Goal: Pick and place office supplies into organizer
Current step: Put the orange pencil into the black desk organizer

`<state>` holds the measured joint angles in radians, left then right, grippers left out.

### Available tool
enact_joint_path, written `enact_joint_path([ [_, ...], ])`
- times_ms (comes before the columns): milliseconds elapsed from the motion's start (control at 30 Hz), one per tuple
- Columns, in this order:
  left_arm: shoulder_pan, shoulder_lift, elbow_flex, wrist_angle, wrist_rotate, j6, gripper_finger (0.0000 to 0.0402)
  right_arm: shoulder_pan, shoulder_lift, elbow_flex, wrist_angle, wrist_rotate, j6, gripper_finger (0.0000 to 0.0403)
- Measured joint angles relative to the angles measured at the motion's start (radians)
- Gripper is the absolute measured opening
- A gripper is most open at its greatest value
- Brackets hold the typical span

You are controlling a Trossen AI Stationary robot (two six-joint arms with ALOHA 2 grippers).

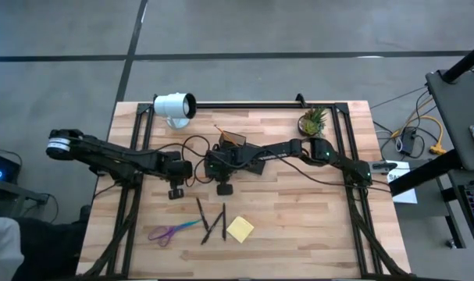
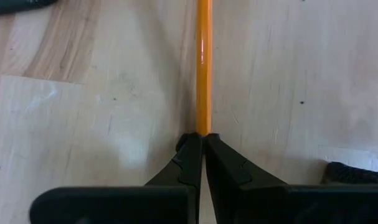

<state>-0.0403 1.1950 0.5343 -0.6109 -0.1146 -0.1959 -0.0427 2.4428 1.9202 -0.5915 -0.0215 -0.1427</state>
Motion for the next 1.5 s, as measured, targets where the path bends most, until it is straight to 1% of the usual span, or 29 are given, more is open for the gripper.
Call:
enact_joint_path([
  [200, 0.0, 0.002, 0.0, 0.001, -0.006, -0.002, 0.0014, 0.001, -0.011, -0.001, 0.004, 0.002, 0.046, 0.0009],
  [300, 0.0, 0.001, 0.007, -0.003, -0.015, -0.006, 0.0013, 0.001, -0.027, -0.004, -0.003, 0.035, 0.069, 0.0012],
  [433, 0.001, 0.001, 0.053, -0.019, -0.052, -0.005, 0.0012, 0.003, -0.065, -0.008, -0.043, 0.143, 0.077, 0.003],
  [533, 0.002, 0.0, 0.1, -0.035, -0.101, 0.015, 0.0012, 0.004, -0.104, -0.007, -0.104, 0.247, 0.13, 0.0047],
  [667, 0.001, 0.0, 0.169, -0.075, -0.156, 0.059, 0.0011, 0.012, -0.152, -0.013, -0.162, 0.306, 0.223, 0.0064],
  [867, 0.001, 0.0, 0.285, -0.22, -0.204, 0.129, 0.0011, 0.058, -0.227, -0.014, -0.218, 0.398, 0.326, 0.0081],
  [1000, 0.0, 0.0, 0.364, -0.313, -0.27, 0.155, 0.0011, 0.093, -0.27, -0.015, -0.341, 0.519, 0.437, 0.0085],
  [1133, 0.002, 0.01, 0.445, -0.348, -0.353, 0.237, 0.001, 0.136, -0.305, -0.015, -0.552, 0.663, 0.642, 0.0083],
  [1233, 0.015, 0.041, 0.502, -0.363, -0.424, 0.349, 0.0011, 0.178, -0.324, -0.016, -0.764, 0.759, 0.871, 0.0082],
  [1333, 0.051, 0.096, 0.573, -0.367, -0.458, 0.492, 0.0011, 0.226, -0.335, -0.016, -0.968, 0.806, 1.08, 0.0082],
  [1367, 0.066, 0.118, 0.596, -0.368, -0.466, 0.543, 0.0011, 0.243, -0.337, -0.019, -0.989, 0.809, 1.12, 0.0082],
  [1500, 0.13, 0.217, 0.708, -0.368, -0.472, 0.747, 0.0011, 0.307, -0.371, -0.071, -0.959, 0.786, 1.126, 0.0082],
])
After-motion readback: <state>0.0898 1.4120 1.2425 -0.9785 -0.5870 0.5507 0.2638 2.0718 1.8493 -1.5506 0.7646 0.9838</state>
